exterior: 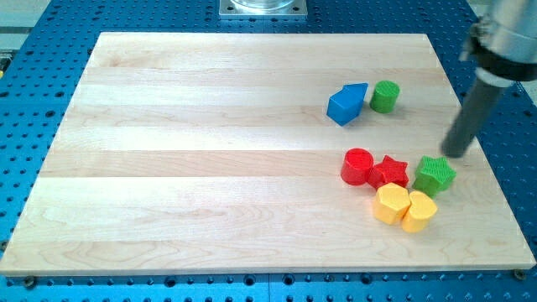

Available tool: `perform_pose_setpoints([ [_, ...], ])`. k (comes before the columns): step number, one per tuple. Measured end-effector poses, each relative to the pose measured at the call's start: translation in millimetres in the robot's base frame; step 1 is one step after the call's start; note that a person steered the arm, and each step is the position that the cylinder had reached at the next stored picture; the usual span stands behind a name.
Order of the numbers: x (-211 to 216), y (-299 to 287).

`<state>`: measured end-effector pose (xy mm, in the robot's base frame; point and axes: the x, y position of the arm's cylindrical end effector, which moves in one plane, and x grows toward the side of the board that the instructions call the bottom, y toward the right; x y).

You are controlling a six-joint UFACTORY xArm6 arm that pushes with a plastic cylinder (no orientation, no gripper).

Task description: Move the red star into the red circle

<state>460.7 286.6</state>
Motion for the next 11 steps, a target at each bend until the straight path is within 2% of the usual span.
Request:
perform_pose_setpoints([
  [1, 25, 17],
  [3, 113, 3],
  [5, 109, -32],
  [9, 56, -128],
  [10, 52, -134],
  [11, 79, -124],
])
